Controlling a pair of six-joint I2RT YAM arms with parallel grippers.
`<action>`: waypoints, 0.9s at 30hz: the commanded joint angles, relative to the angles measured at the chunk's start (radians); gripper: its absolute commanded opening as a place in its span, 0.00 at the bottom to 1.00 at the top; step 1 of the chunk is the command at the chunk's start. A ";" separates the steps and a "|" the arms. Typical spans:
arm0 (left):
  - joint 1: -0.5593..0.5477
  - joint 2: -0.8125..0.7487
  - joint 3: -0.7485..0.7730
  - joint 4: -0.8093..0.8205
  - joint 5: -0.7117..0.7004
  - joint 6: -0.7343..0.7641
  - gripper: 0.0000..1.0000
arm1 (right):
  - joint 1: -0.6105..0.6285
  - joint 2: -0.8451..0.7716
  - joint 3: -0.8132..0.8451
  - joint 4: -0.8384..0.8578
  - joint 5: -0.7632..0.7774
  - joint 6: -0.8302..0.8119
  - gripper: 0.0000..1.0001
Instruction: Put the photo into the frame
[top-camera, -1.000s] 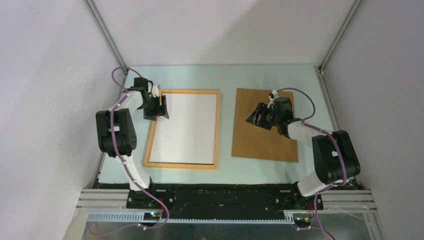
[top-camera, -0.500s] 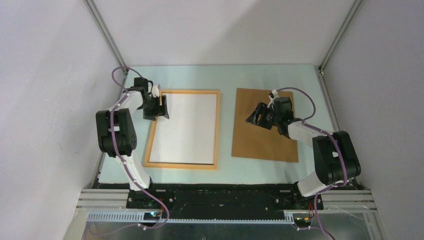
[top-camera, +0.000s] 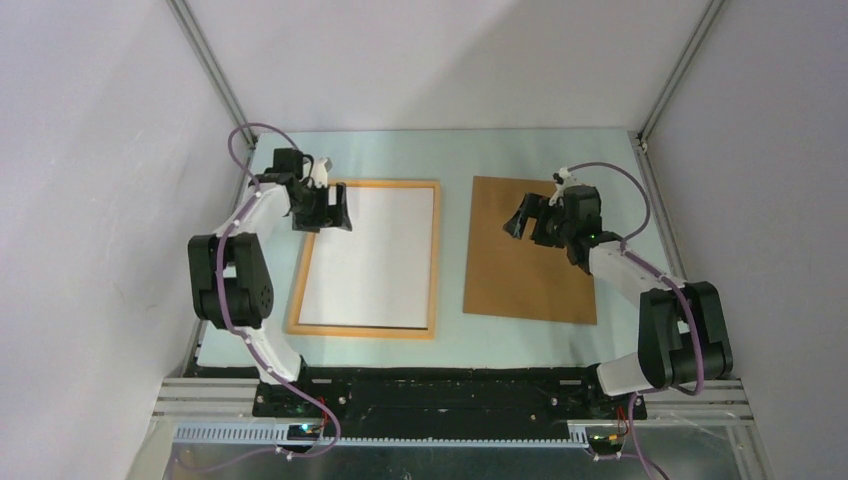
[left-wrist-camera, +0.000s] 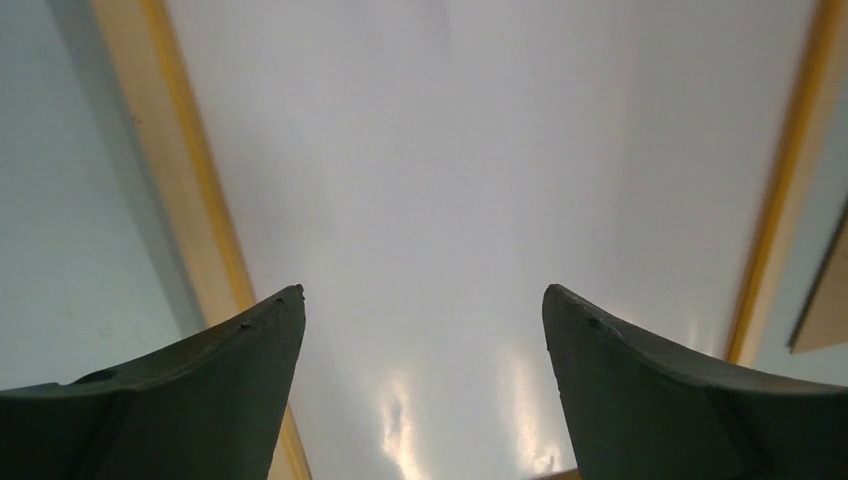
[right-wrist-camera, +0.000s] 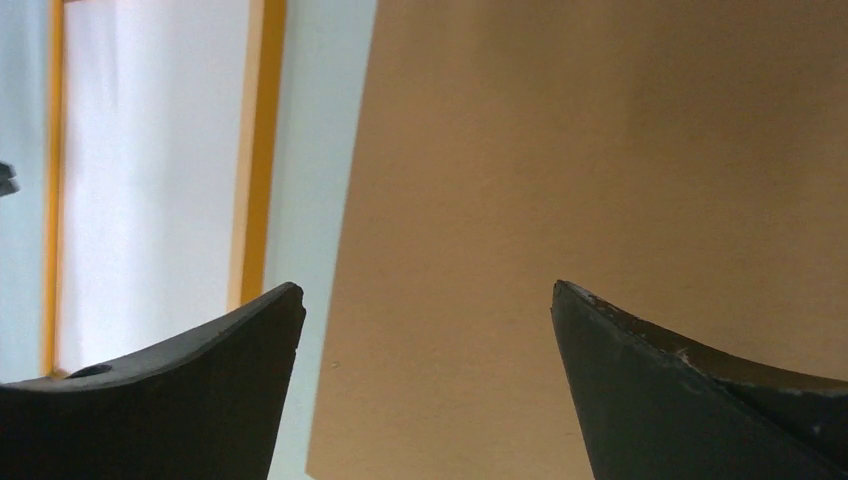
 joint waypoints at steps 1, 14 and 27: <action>-0.089 -0.117 -0.018 0.029 0.052 0.032 0.95 | -0.064 -0.041 0.070 -0.081 0.063 -0.096 0.99; -0.449 -0.072 0.116 0.115 0.055 -0.024 1.00 | -0.321 0.072 0.187 -0.319 0.132 -0.313 0.97; -0.624 0.310 0.563 0.117 0.089 -0.224 1.00 | -0.482 0.238 0.244 -0.401 0.132 -0.431 0.95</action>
